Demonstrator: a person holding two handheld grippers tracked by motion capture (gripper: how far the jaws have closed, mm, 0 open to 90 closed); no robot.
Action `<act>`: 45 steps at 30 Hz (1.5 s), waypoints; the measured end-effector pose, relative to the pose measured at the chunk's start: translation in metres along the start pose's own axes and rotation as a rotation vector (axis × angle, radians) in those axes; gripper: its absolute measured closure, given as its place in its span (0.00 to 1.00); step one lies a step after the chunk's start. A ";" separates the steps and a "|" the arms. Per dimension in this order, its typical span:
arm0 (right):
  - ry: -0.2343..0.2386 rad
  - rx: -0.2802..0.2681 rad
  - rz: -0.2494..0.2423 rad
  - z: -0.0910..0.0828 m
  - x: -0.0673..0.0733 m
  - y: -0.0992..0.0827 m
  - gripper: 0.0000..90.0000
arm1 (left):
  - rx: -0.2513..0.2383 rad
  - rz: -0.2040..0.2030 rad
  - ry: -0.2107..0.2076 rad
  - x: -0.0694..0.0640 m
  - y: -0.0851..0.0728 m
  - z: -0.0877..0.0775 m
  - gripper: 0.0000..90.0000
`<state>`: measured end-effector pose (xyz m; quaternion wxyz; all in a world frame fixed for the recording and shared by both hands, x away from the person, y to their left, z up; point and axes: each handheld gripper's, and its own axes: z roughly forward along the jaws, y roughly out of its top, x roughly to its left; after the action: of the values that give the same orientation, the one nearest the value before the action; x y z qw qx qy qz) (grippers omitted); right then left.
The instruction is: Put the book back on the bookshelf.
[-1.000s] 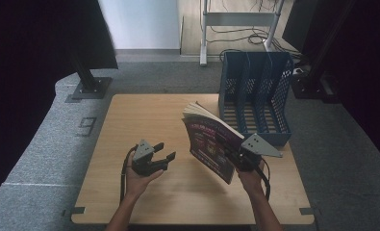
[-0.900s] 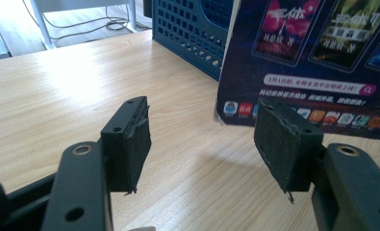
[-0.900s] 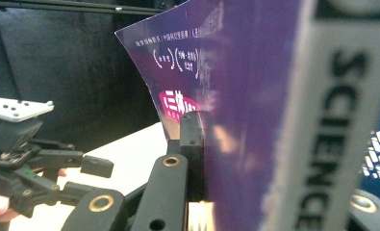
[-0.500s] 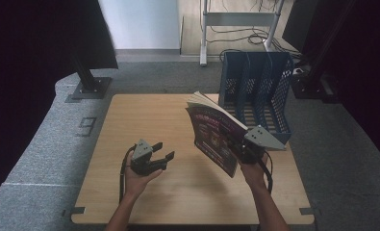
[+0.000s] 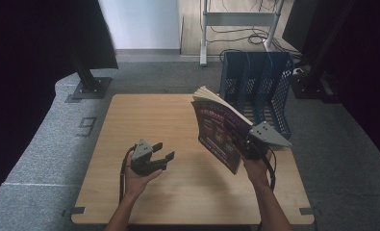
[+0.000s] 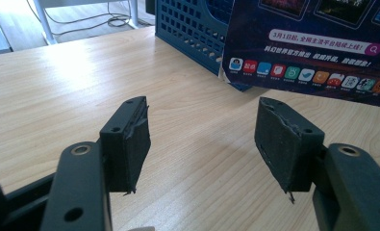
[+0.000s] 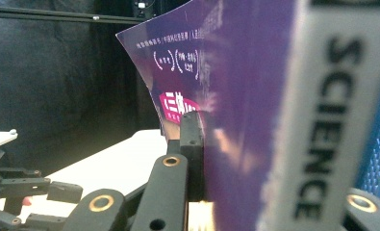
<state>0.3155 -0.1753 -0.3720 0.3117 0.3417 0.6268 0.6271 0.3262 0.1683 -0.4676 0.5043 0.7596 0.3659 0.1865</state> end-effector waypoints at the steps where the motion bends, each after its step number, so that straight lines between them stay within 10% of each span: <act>1: -0.002 0.001 0.002 0.000 -0.001 0.000 0.91 | 0.002 0.001 -0.001 0.000 0.000 0.000 0.41; 45: -0.121 -0.035 0.014 0.002 -0.032 0.025 0.91 | 0.000 -0.008 0.002 0.003 -0.001 -0.002 0.41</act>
<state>0.3358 -0.2009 -0.3486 0.3504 0.3779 0.5934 0.6182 0.3264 0.1717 -0.4678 0.5047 0.7578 0.3697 0.1853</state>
